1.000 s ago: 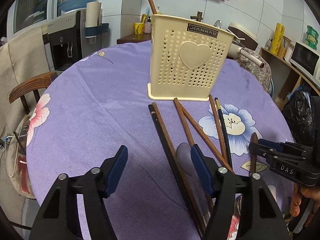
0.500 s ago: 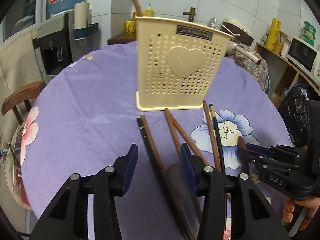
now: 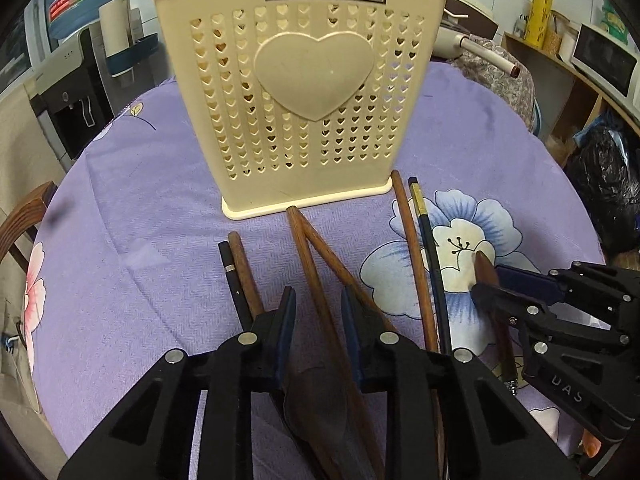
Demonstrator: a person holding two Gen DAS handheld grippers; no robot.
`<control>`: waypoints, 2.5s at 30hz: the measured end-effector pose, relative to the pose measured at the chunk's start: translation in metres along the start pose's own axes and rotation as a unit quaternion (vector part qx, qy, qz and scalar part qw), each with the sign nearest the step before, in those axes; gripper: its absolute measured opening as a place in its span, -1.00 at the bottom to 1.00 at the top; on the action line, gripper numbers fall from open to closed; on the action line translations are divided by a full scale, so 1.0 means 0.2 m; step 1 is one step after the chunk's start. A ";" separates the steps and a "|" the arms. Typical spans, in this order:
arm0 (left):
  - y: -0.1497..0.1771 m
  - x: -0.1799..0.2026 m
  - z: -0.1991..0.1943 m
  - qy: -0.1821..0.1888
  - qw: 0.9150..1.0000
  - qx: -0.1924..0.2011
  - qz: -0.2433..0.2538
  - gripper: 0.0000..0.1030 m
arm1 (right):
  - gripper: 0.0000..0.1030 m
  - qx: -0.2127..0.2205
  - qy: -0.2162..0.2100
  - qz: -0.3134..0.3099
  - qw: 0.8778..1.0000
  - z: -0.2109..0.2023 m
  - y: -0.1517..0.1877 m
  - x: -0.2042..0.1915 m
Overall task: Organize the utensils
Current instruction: 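Grasp another wooden chopstick with the left tool while the right tool grips a wooden-handled spoon, then lift the chopstick with the left tool while the right tool carries the spoon above the holder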
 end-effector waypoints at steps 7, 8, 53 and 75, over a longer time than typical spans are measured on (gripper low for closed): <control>-0.04 -0.01 0.06 -0.005 1.000 -0.011 -0.008 -0.74 | -0.57 -0.006 0.011 -0.006 1.000 0.02 -0.03 -0.01; -0.04 -0.01 0.06 -0.006 1.000 -0.011 -0.008 -0.77 | -0.57 -0.006 0.012 -0.006 1.000 0.02 -0.03 -0.01; -0.16 0.03 -0.42 0.049 0.990 0.128 -0.039 -0.85 | -0.69 0.142 -0.110 0.051 0.982 -0.47 -0.10 0.16; -0.18 -0.03 -0.69 0.044 0.979 0.196 -0.039 -0.87 | -0.70 0.192 -0.109 0.007 0.975 -0.71 -0.14 0.10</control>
Point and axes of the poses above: each gripper's, at about its wrist camera, not at the fingertips, and z roughly the way its jaws point, x to its right, y to its underside, the point moved 1 cm from there along z, roughly the way its jaws point, and after that the axes turned 1 degree about -x, right-handed, at the moved point
